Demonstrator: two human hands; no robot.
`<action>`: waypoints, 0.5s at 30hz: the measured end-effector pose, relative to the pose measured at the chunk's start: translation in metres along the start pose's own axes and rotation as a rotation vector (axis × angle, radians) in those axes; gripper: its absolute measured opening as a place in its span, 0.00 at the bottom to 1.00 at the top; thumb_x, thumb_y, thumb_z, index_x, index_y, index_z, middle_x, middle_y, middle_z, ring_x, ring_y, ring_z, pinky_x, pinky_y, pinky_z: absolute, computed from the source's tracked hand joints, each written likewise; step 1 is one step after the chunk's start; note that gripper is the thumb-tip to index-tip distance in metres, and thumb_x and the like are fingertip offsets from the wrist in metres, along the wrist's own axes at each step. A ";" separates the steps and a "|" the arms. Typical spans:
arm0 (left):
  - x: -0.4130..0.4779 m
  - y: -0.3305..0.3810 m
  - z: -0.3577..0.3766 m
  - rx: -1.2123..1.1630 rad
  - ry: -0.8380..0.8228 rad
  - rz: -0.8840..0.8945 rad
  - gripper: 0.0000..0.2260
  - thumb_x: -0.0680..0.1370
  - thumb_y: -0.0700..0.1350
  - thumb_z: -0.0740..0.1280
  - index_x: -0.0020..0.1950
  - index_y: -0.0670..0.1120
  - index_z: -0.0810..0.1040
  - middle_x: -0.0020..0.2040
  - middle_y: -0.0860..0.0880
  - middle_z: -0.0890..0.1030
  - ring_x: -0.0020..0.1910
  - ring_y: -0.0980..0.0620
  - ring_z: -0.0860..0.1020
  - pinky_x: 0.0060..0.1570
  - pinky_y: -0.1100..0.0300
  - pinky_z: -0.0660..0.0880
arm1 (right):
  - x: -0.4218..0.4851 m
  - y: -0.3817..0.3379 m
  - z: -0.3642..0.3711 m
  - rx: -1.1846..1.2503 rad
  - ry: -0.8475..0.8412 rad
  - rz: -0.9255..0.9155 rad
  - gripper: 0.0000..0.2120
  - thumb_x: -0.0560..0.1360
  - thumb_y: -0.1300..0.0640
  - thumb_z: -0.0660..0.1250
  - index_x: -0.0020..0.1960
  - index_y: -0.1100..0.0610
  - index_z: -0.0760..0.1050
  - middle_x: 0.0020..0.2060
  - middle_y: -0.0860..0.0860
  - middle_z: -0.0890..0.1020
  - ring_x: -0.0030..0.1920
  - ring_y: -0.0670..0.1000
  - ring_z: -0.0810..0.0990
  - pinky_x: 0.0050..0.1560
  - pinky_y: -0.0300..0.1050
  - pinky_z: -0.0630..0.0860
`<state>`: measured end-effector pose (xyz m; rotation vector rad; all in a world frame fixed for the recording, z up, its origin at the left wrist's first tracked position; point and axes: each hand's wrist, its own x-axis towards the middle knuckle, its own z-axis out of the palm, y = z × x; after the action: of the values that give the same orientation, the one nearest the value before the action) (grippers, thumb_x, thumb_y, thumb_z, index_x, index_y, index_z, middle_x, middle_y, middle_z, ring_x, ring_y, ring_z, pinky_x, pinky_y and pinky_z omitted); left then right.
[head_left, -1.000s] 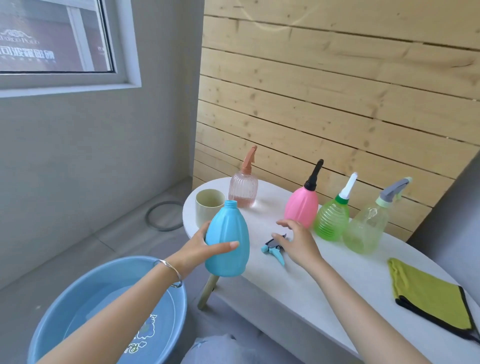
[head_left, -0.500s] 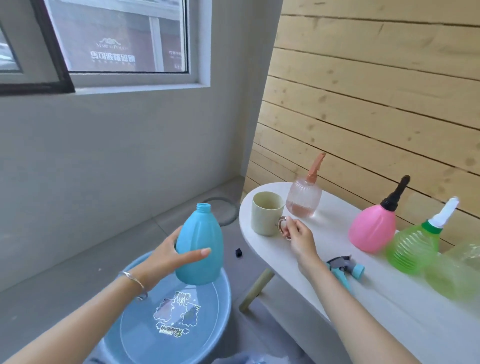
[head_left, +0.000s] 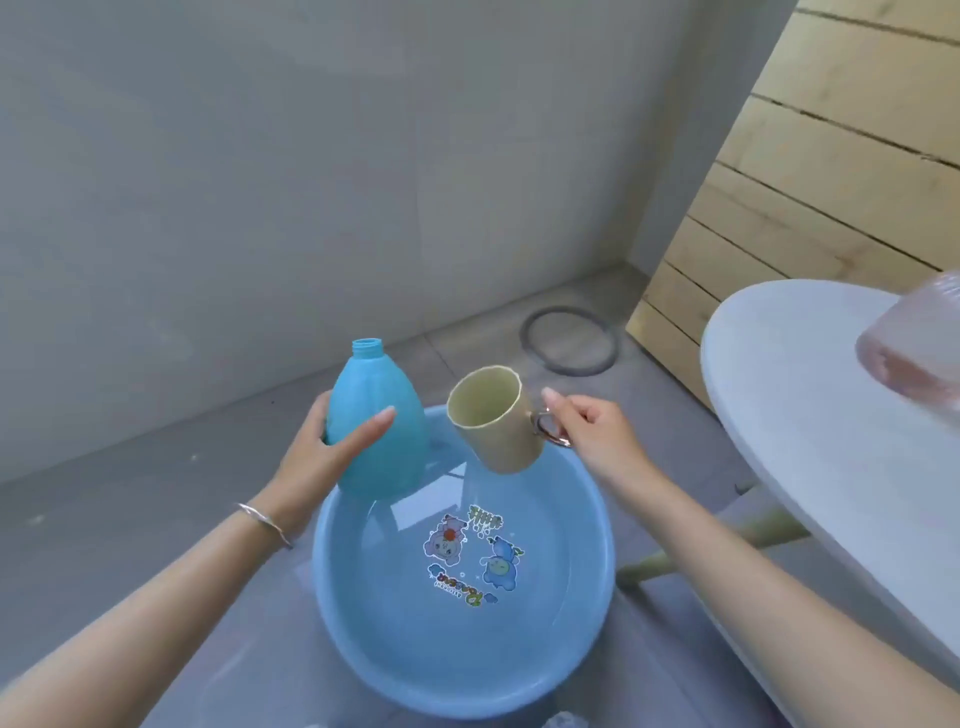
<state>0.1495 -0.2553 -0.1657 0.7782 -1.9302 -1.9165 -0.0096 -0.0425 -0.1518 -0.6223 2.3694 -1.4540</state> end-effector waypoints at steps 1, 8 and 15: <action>0.006 -0.016 -0.002 -0.023 0.008 -0.022 0.38 0.56 0.64 0.73 0.63 0.54 0.70 0.55 0.53 0.80 0.50 0.57 0.81 0.44 0.62 0.77 | 0.003 0.023 0.017 -0.099 -0.063 0.033 0.23 0.79 0.50 0.63 0.29 0.57 0.63 0.20 0.44 0.62 0.23 0.44 0.59 0.26 0.36 0.56; 0.035 -0.100 0.003 0.015 0.017 -0.076 0.36 0.56 0.58 0.78 0.61 0.58 0.70 0.53 0.56 0.80 0.48 0.59 0.81 0.40 0.66 0.78 | 0.001 0.140 0.079 -0.664 -0.198 0.051 0.22 0.80 0.48 0.58 0.29 0.52 0.60 0.25 0.47 0.65 0.37 0.54 0.66 0.29 0.43 0.57; 0.044 -0.147 0.012 -0.001 0.058 -0.103 0.36 0.54 0.60 0.76 0.60 0.61 0.70 0.50 0.62 0.80 0.46 0.64 0.80 0.39 0.69 0.77 | 0.010 0.176 0.101 -0.818 -0.198 -0.050 0.23 0.80 0.48 0.57 0.29 0.51 0.56 0.28 0.48 0.65 0.39 0.55 0.66 0.34 0.46 0.57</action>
<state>0.1304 -0.2644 -0.3183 0.9390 -1.8895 -1.9305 -0.0089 -0.0556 -0.3545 -0.9484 2.7323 -0.3431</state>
